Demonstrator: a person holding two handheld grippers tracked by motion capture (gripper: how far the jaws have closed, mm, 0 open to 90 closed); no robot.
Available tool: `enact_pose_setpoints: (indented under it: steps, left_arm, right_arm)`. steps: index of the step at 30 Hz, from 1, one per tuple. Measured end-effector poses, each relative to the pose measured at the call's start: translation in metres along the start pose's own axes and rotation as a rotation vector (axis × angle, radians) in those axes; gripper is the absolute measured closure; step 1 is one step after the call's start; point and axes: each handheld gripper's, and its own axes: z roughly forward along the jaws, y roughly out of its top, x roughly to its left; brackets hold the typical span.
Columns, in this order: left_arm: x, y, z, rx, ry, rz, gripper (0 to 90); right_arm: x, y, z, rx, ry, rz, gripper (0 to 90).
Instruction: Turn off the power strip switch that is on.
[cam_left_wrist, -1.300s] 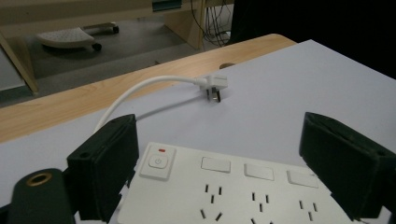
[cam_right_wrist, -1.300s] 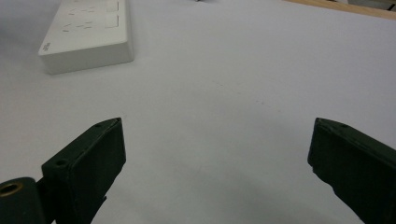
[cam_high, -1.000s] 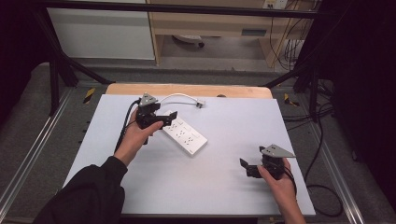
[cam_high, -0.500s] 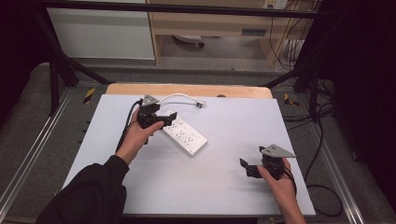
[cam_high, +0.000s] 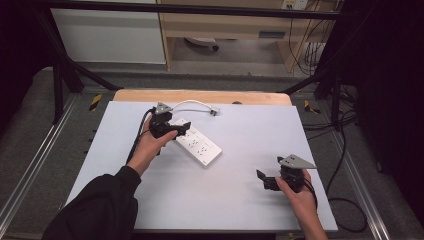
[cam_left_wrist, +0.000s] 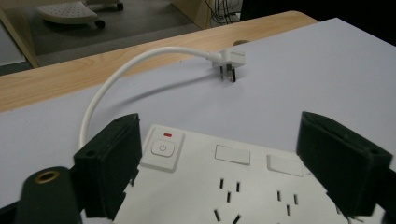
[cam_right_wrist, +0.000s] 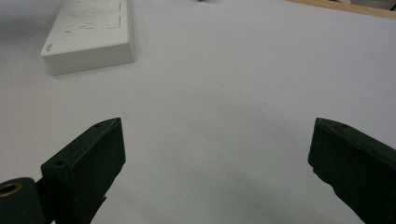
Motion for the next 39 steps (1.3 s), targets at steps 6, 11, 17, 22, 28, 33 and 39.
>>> enact_pose_setpoints:
  steps: [6, 11, 17, 22, 28, 33, 39]
  left_arm:
    - [-0.002, 0.000, 0.002, 0.001, -0.016, 0.016, 41.2]
    - [-0.005, -0.002, 0.006, 0.010, -0.021, 0.038, 56.8]
    - [-0.006, -0.004, 0.010, 0.013, -0.035, 0.047, 70.6]
    - [-0.007, -0.006, 0.014, 0.025, -0.046, 0.051, 81.7]
    - [-0.008, -0.008, 0.020, 0.048, -0.045, 0.048, 90.0]
    - [-0.010, -0.008, 0.028, 0.072, -0.049, 0.054, 90.0]
    - [-0.016, -0.008, 0.039, 0.101, -0.054, 0.075, 90.0]
  right_arm:
    - [-0.001, 0.000, 0.000, -0.003, -0.001, 0.000, 4.4]
    - [0.000, 0.000, 0.000, -0.004, 0.000, 0.001, 4.4]
    - [0.000, 0.000, 0.000, -0.005, 0.001, 0.002, 4.4]
    - [0.000, 0.001, 0.000, -0.008, 0.002, 0.004, 4.4]
    - [0.000, 0.001, -0.001, -0.010, 0.002, 0.003, 4.4]
    - [-0.001, 0.001, -0.001, -0.011, 0.003, 0.004, 4.4]
    - [-0.001, 0.001, -0.001, -0.013, 0.004, 0.002, 4.4]
